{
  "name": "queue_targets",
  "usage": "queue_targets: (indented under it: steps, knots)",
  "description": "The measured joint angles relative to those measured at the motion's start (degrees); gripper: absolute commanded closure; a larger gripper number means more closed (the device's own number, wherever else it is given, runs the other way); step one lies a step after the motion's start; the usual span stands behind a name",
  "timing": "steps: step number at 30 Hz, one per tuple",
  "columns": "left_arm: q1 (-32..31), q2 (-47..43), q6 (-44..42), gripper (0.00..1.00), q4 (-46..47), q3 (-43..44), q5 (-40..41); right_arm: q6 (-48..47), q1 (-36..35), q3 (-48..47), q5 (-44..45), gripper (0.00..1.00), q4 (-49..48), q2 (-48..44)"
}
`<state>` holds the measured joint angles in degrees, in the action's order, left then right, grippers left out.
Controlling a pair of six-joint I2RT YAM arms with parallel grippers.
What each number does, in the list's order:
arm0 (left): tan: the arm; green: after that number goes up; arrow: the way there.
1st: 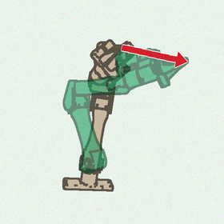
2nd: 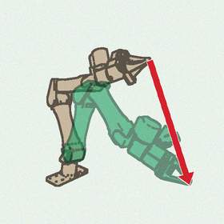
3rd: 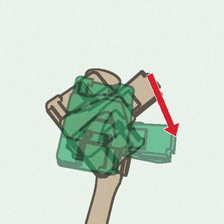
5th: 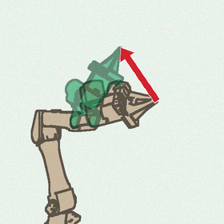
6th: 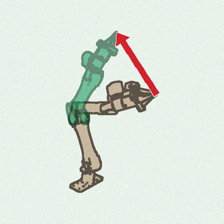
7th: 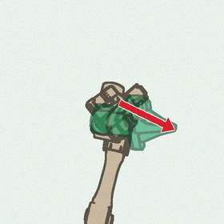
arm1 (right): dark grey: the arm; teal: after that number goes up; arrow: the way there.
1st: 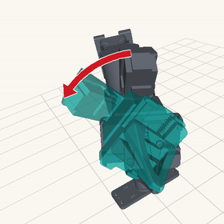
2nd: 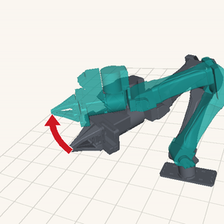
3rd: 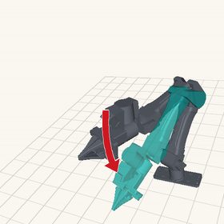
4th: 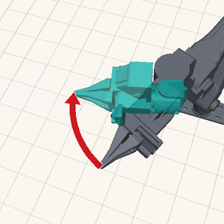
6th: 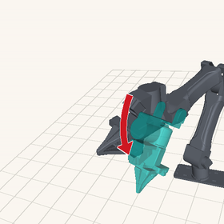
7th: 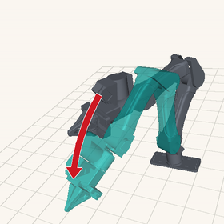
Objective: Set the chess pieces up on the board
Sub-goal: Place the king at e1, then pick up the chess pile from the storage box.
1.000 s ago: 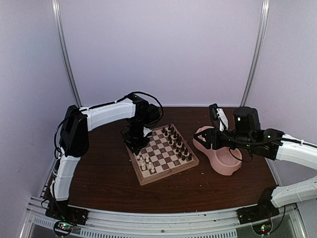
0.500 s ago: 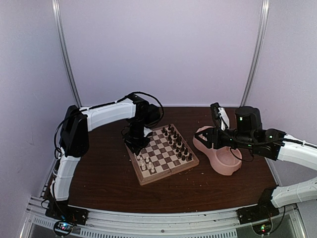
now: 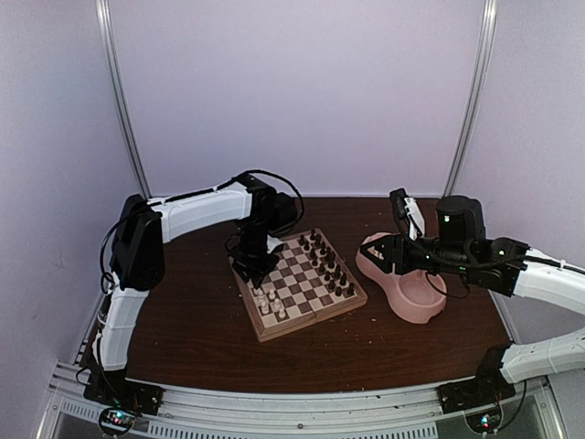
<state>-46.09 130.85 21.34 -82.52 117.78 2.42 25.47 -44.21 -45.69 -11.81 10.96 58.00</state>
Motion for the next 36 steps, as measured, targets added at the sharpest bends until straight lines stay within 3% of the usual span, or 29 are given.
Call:
queue_targets:
  steps: [25,31,36]
  knots:
    - [-0.31,-7.32,0.15,0.65,-0.02,-0.07,0.66,0.02,0.0,-0.02,0.33,0.46,1.66,-0.87]
    - [-1.42,-17.55,1.09,0.65,2.75,-6.21,2.16,-0.92,0.59,-2.99,4.44,0.52,8.2,-1.14]
    - [-2.47,-29.68,1.77,0.64,8.04,-16.5,3.65,-1.97,6.45,-9.07,7.04,0.55,16.02,-0.9]
